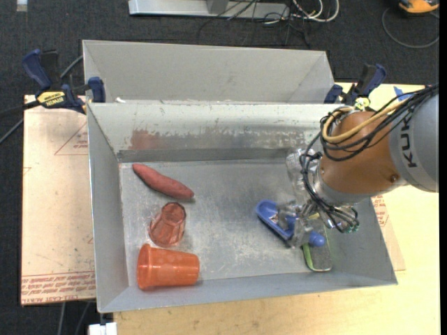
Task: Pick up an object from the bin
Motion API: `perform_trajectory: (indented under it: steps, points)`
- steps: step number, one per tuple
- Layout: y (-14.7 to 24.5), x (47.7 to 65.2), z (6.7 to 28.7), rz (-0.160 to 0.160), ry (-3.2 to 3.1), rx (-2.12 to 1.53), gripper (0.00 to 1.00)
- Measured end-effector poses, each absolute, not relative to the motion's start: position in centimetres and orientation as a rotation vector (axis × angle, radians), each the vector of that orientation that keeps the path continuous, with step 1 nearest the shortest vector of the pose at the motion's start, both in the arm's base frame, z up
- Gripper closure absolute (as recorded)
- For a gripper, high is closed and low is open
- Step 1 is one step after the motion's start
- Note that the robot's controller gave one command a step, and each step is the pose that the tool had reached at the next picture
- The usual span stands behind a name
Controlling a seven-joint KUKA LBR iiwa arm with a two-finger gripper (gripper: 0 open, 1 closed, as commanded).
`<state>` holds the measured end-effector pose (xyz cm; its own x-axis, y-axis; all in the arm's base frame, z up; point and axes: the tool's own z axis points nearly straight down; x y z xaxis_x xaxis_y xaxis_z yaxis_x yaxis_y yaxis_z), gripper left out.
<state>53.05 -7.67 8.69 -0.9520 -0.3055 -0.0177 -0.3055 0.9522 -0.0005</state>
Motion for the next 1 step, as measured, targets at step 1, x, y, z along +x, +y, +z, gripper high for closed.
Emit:
perform_trajectory:
  steps: [1]
  points:
    - [-7.2, 53.82, 25.72, 0.002, 3.089, -0.429, 1.0]
